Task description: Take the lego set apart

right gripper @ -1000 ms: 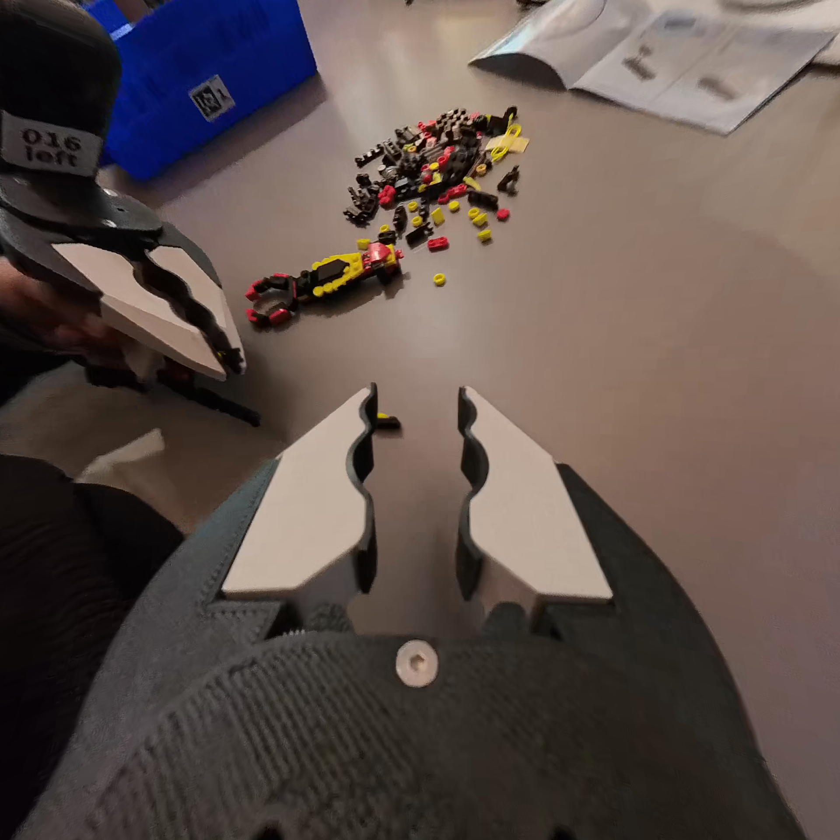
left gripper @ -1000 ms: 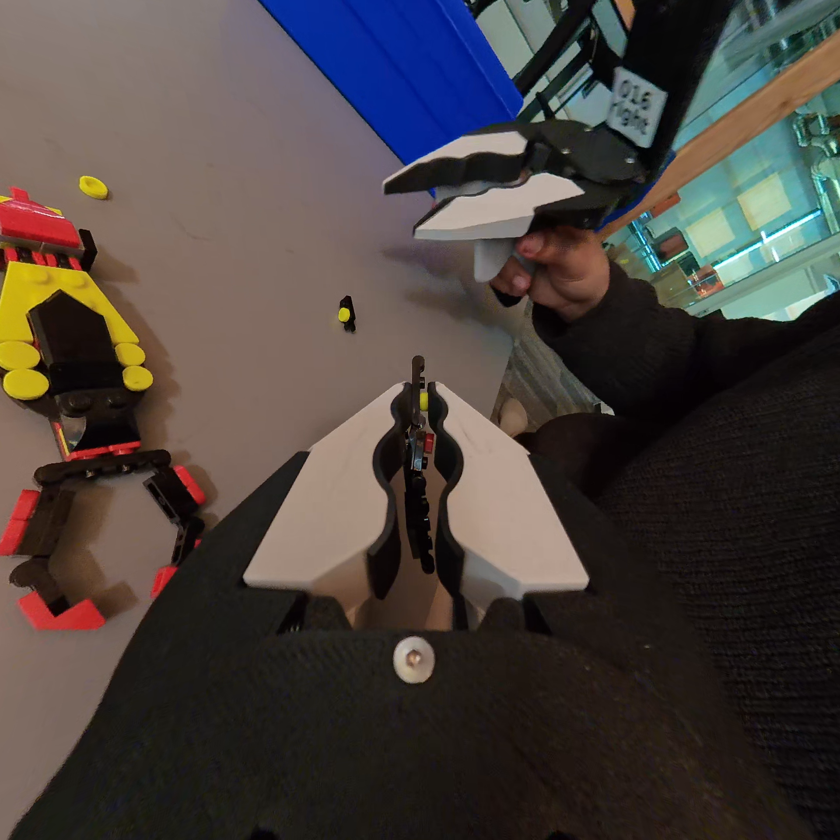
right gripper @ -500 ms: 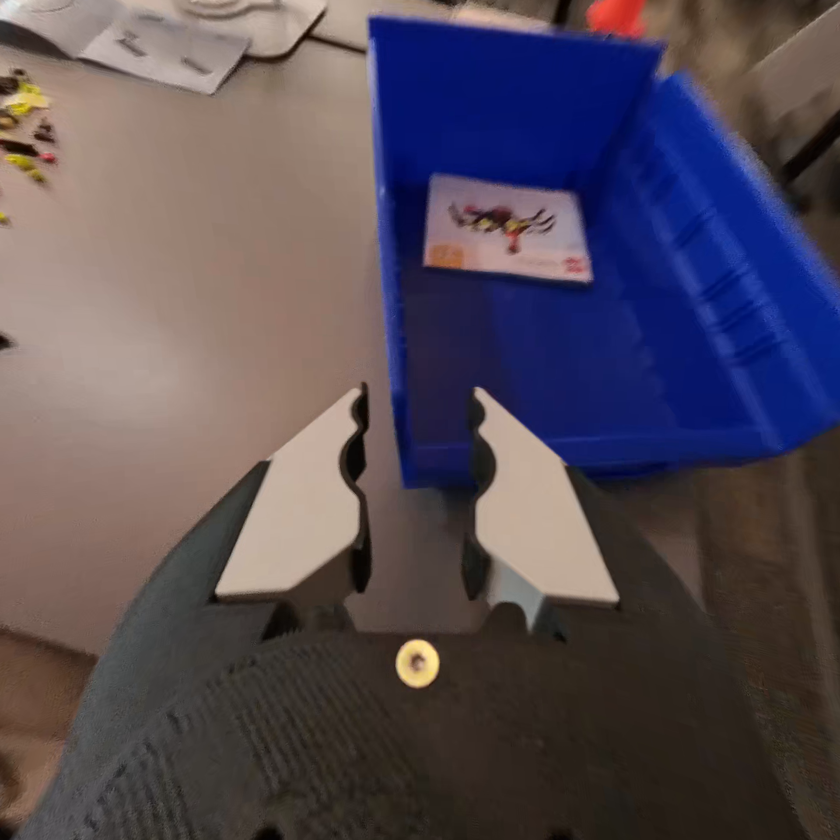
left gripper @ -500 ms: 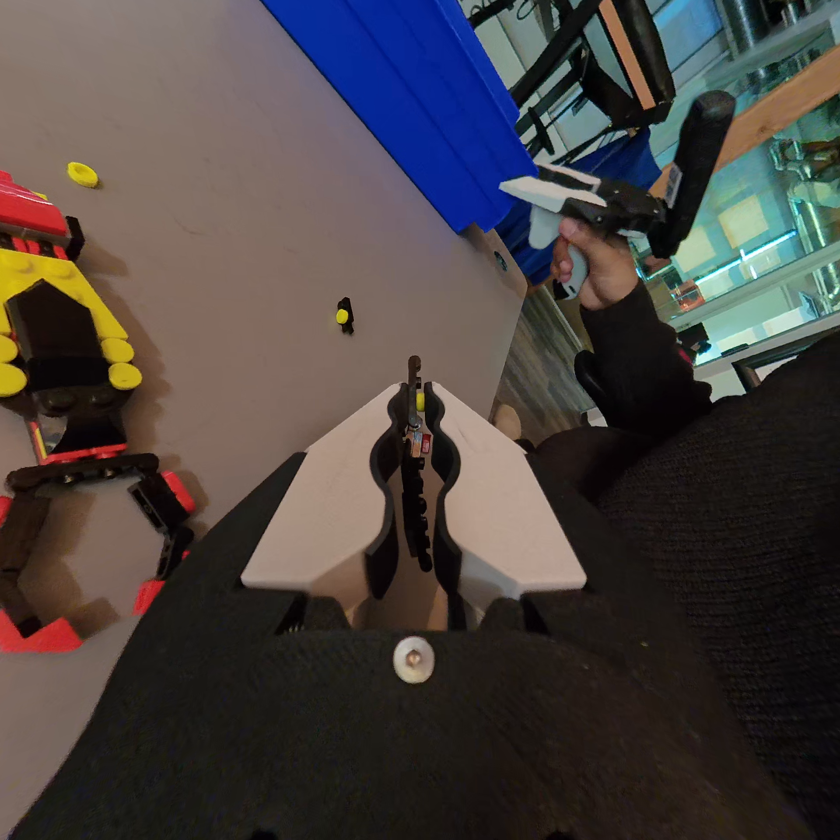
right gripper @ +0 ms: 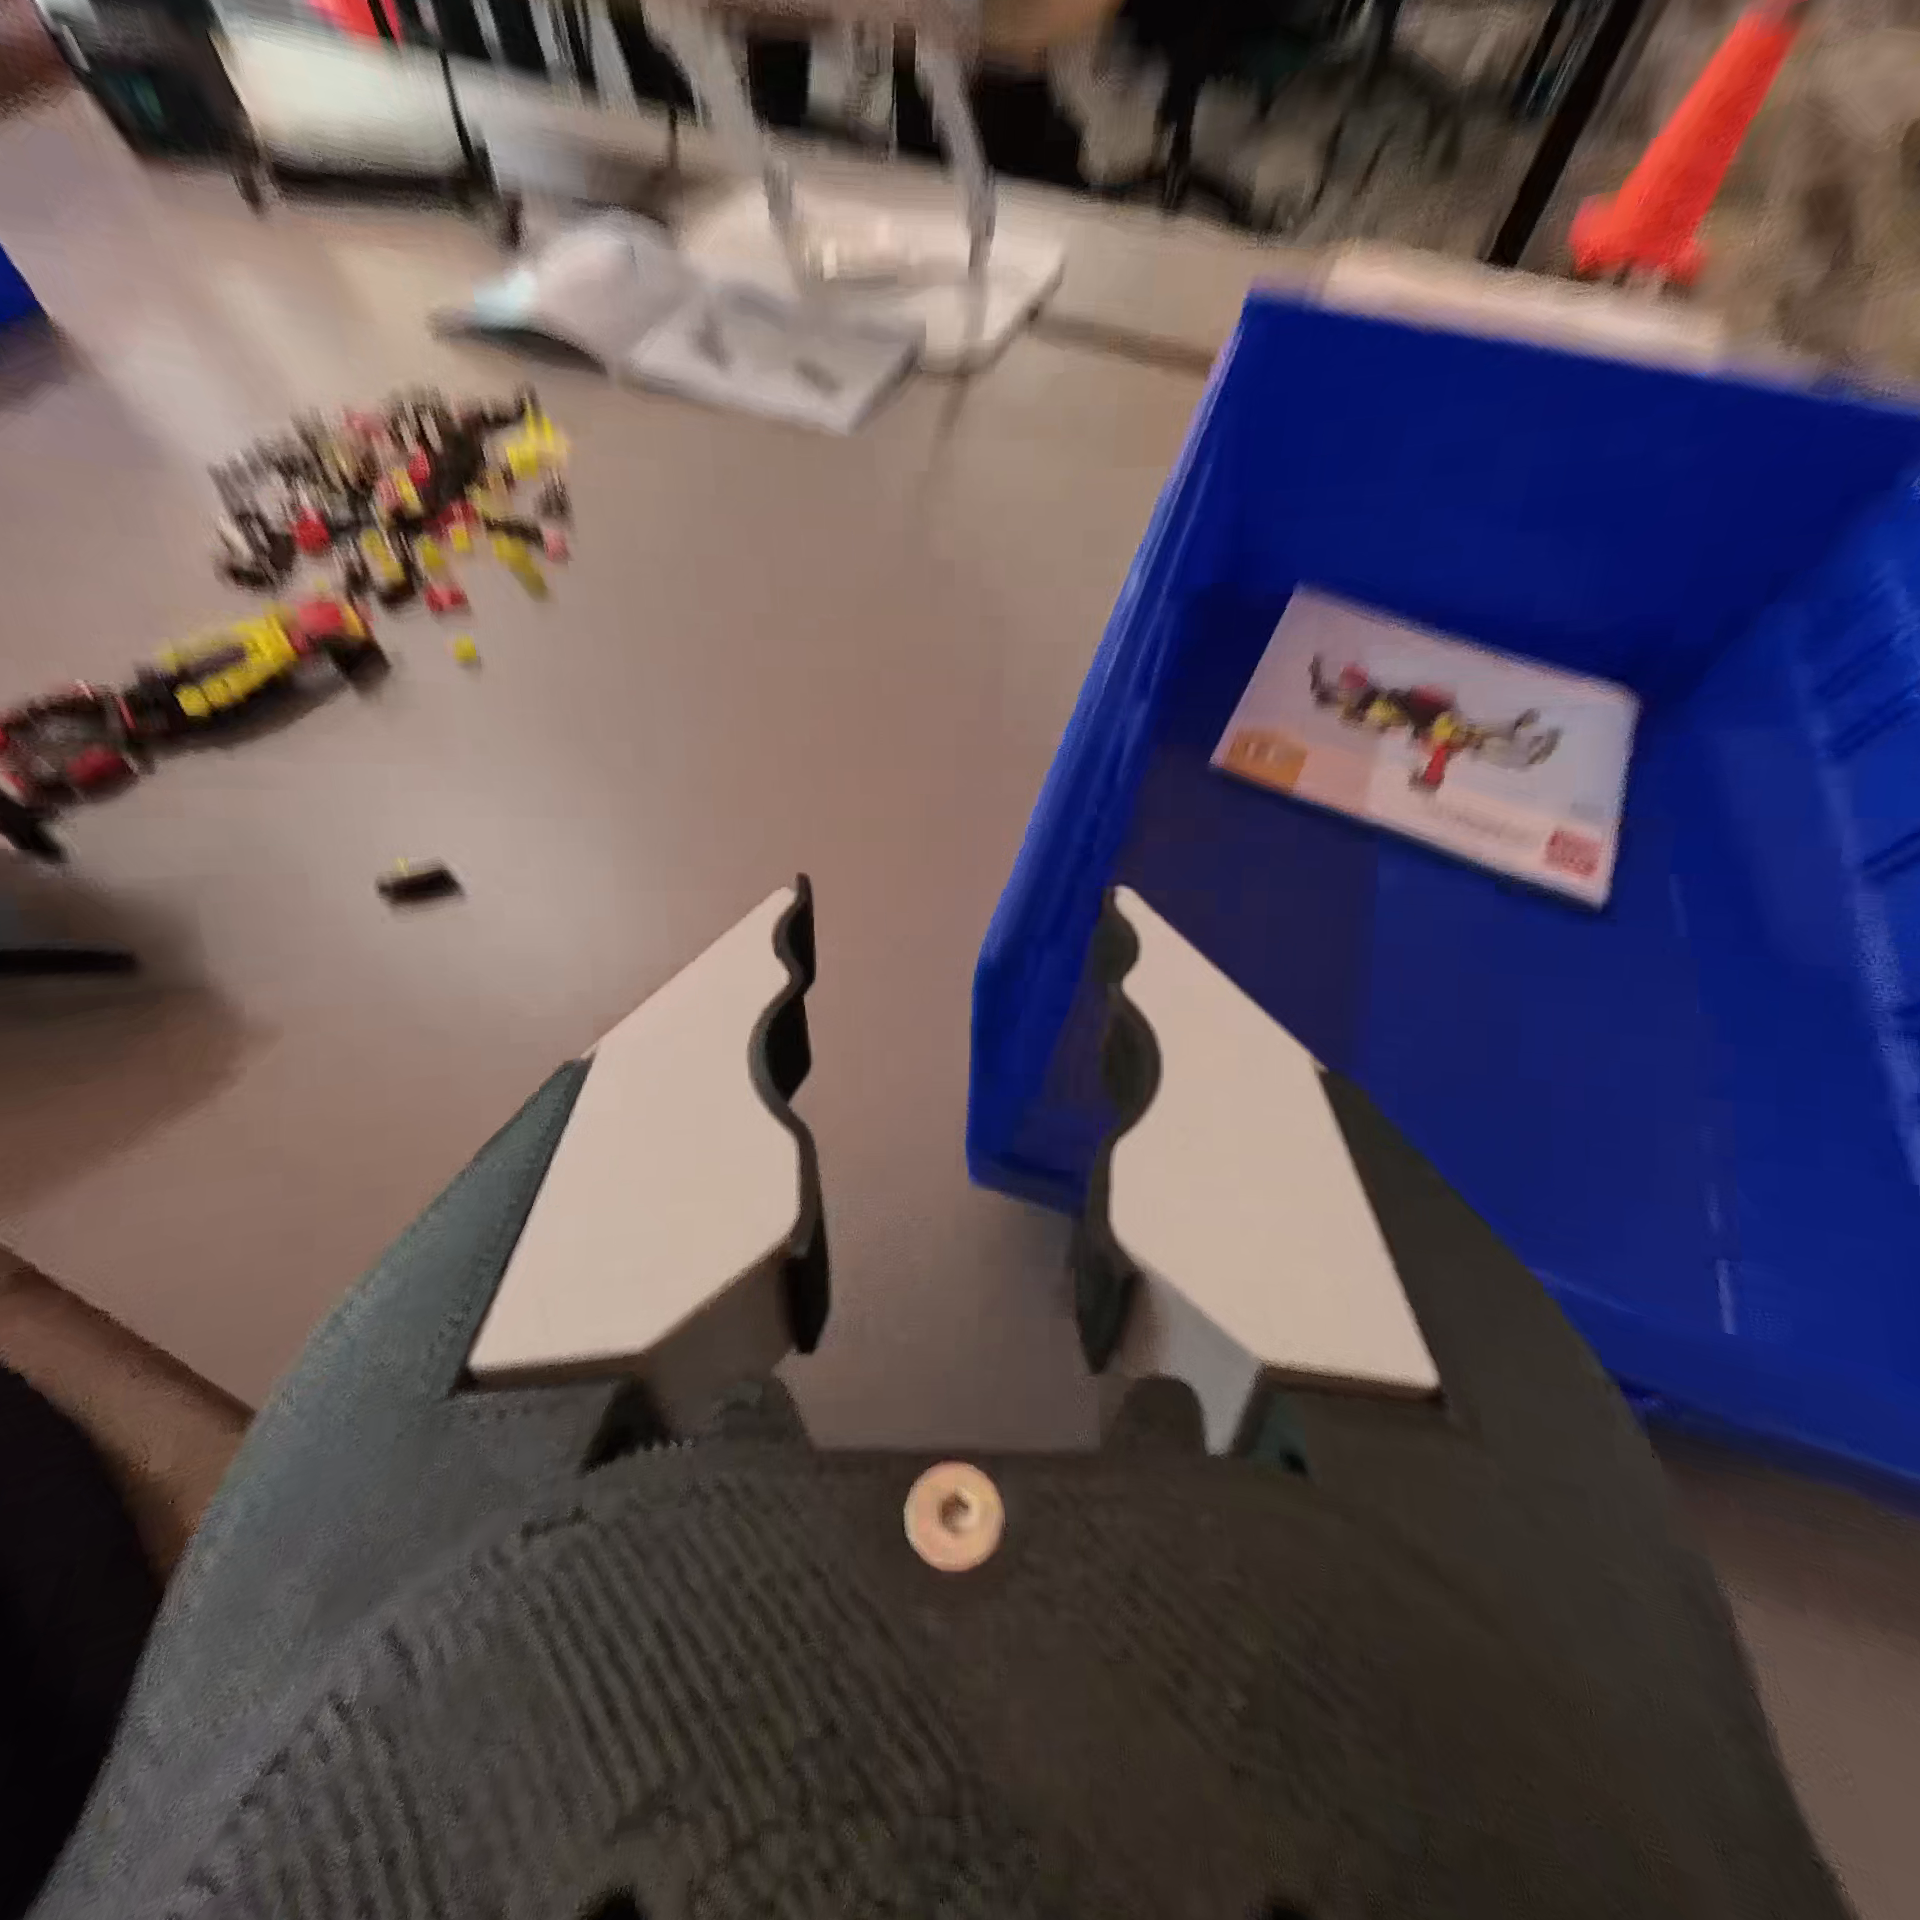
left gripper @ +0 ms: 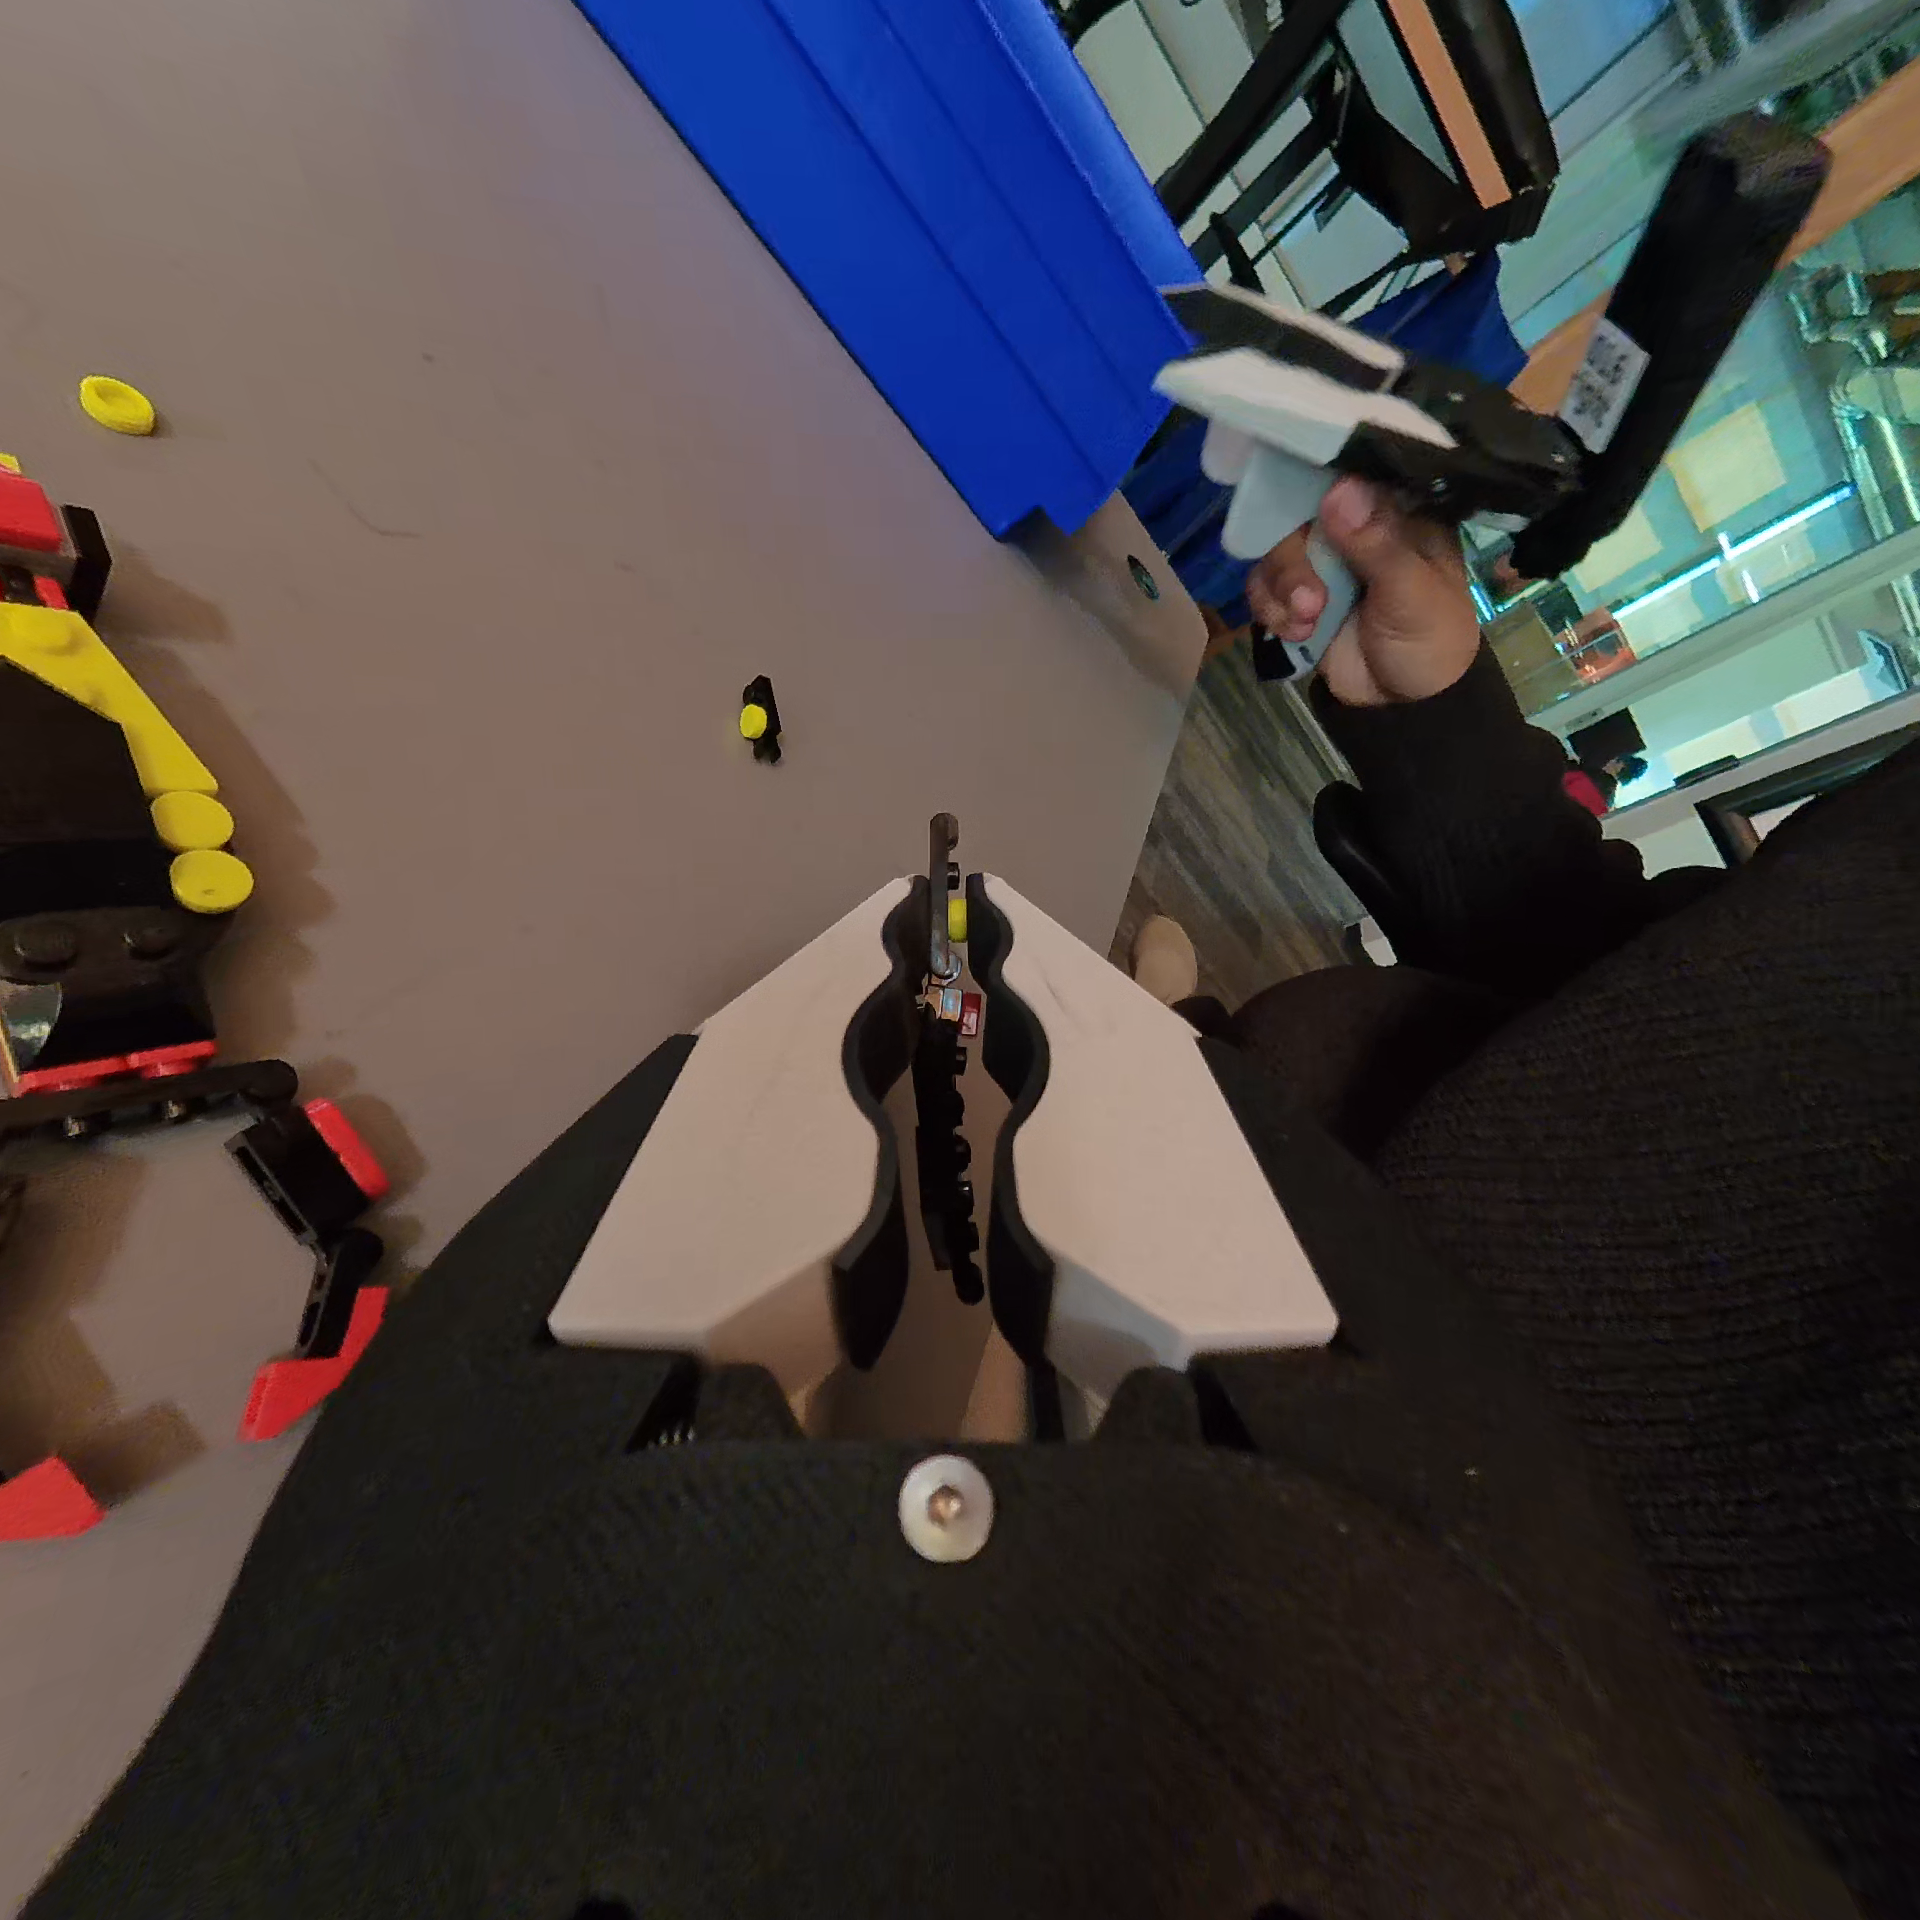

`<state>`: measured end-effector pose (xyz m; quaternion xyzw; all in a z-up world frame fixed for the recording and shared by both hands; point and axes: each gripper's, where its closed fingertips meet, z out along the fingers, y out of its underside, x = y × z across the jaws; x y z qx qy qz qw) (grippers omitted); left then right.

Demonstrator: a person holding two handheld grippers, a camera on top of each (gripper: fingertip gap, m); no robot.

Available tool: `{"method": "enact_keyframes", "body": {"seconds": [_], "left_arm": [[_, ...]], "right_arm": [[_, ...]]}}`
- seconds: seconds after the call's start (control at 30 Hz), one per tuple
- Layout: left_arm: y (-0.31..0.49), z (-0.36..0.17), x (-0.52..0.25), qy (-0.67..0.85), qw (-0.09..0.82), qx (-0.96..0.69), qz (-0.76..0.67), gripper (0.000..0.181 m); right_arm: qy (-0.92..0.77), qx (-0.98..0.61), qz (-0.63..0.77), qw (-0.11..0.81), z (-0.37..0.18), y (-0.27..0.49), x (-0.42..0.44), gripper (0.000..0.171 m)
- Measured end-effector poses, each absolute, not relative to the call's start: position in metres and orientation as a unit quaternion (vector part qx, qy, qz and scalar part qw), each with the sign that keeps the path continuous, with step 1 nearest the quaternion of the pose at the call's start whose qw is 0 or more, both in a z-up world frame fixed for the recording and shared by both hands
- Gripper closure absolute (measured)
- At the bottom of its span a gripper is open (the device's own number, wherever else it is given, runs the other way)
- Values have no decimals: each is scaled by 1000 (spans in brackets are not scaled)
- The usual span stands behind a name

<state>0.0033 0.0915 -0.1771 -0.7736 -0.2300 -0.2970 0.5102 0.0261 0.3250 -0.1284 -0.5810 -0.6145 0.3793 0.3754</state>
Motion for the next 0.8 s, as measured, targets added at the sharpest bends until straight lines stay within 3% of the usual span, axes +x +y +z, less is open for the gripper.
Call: {"method": "enact_keyframes", "body": {"seconds": [0.1,0.17,0.23,0.33,0.4,0.53,0.63,0.8], "left_arm": [[92,-177,3,-231,513,-772,-296,178],[94,-178,4,-231,511,-772,-299,178],[97,-178,7,-229,511,-769,-309,178],[100,-174,14,-216,515,-764,-323,179],[100,-170,19,-202,521,-762,-329,179],[99,-165,31,-164,524,-766,-335,178],[99,-162,40,-135,528,-769,-334,179],[99,-159,46,-117,530,-770,-337,179]], "right_arm": [[-575,-515,461,438,-74,309,30,123],[-571,-473,516,430,-60,276,30,134],[-585,-460,568,350,-72,230,23,135],[-642,-472,582,159,-122,160,13,128],[-683,-470,555,65,-157,134,15,139],[-657,-438,612,-53,-155,107,19,144],[-642,-414,638,-101,-146,99,23,153],[-694,-381,606,-69,-156,93,30,155]]}}
